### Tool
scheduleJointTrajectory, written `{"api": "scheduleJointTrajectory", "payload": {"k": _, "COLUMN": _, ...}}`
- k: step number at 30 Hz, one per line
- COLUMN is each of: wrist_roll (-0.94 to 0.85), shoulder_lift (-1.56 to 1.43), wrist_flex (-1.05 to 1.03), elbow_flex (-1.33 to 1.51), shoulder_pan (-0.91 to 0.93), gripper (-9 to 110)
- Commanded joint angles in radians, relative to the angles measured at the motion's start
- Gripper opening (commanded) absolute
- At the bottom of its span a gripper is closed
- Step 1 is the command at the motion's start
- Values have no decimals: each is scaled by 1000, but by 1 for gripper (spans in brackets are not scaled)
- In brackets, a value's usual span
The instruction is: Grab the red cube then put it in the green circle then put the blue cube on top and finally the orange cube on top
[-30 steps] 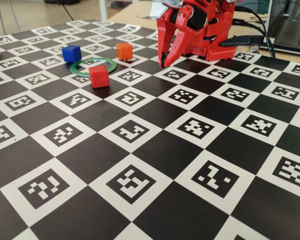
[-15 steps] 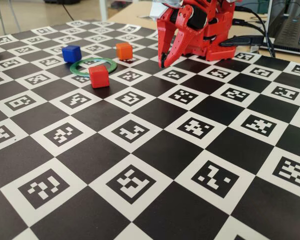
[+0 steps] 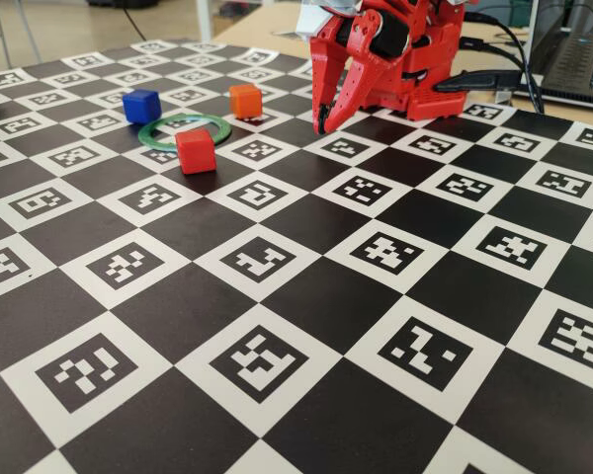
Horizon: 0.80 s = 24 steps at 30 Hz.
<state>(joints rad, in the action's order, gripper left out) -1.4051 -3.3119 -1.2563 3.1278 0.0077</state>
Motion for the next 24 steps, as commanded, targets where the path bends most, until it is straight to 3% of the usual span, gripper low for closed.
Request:
{"api": "scheduleJointTrajectory", "payload": {"k": 1, "wrist_roll": 8, "shoulder_lift": -48, "wrist_flex": -63, "elbow_flex": 40, "shoulder_pan": -8, "gripper": -6}}
{"api": "scheduleJointTrajectory", "payload": {"k": 6, "wrist_roll": 114, "shoulder_lift": 60, "wrist_flex": 29, "elbow_flex": -92, "shoulder_pan": -18, "gripper": -6}}
{"api": "scheduleJointTrajectory", "payload": {"k": 11, "wrist_roll": 290, "shoulder_lift": 344, "wrist_flex": 46, "elbow_flex": -431, "shoulder_pan": -28, "gripper": -6}}
{"api": "scheduleJointTrajectory", "payload": {"k": 24, "wrist_roll": 773, "shoulder_lift": 936, "wrist_flex": -224, "elbow_flex": -1195, "shoulder_pan": -6, "gripper": -6}}
